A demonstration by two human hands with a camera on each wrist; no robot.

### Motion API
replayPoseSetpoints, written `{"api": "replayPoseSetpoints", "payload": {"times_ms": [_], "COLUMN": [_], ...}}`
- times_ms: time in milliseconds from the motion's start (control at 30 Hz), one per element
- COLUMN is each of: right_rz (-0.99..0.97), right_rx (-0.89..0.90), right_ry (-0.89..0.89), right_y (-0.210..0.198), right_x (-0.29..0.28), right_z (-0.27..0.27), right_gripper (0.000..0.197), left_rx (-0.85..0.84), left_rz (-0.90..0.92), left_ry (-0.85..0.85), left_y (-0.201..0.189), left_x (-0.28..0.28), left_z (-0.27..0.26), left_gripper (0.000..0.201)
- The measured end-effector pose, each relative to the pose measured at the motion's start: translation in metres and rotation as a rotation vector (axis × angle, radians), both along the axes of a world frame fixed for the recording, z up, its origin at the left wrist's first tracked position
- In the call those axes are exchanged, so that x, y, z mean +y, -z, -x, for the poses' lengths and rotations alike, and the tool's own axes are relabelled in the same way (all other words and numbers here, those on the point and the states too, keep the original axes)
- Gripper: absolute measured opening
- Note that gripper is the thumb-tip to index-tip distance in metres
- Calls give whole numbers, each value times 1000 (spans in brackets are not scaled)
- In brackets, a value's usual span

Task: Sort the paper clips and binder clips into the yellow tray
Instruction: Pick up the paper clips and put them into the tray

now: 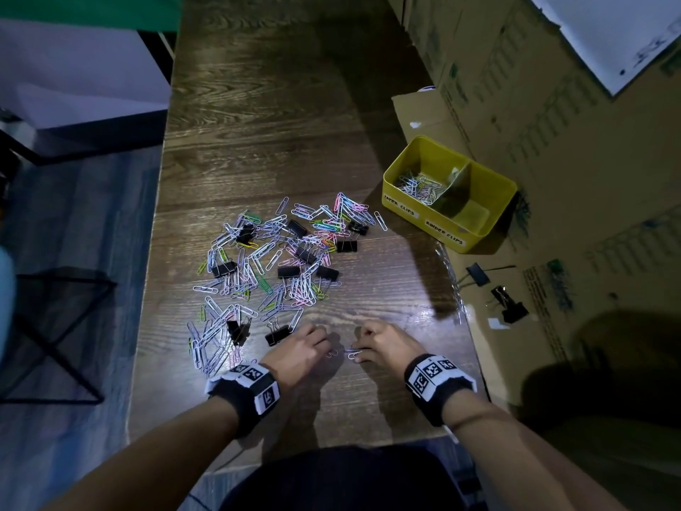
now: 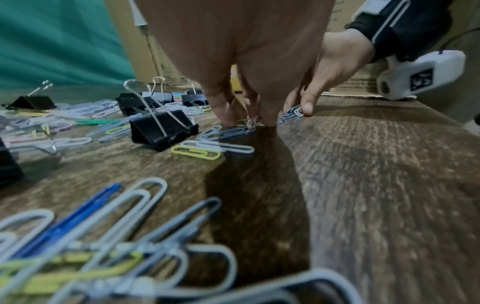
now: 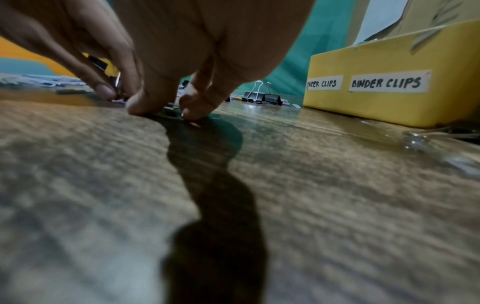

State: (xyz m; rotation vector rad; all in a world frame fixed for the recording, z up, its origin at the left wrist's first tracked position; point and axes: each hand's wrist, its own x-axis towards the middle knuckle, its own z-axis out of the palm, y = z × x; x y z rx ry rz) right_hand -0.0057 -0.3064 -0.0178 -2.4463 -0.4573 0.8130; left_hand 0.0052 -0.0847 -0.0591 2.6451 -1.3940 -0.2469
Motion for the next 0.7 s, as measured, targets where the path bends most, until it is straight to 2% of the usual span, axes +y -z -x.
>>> {"api": "replayPoseSetpoints", "payload": {"times_ms": [233,333,500,600,667,700], "right_rz": [19,34,255,299,301,302], "right_rx": [-43,-74,-146,-171,-179,-171], "right_ry": [49,-1,-155,-176,-172,-166], "right_y": [-5,-3,-3,-4,-7,-9], "right_x": [4,4,7,10,12,12], "right_z": [7,13,23,28,28,28], "right_gripper": [30,27,33,29,25,23], "left_rx": [-1,75,33,0,115,231], "left_rz": [94,138,79,80,136,194], "left_ry": [-107,-131,-110,-99,-215,-327], "left_y": [2,1,-2,-3,-6,-9], "left_x": [2,3,2,1,0,0], "left_z": [4,7,12,14,13,12], "left_gripper": [24,21,23,18,14,15]}}
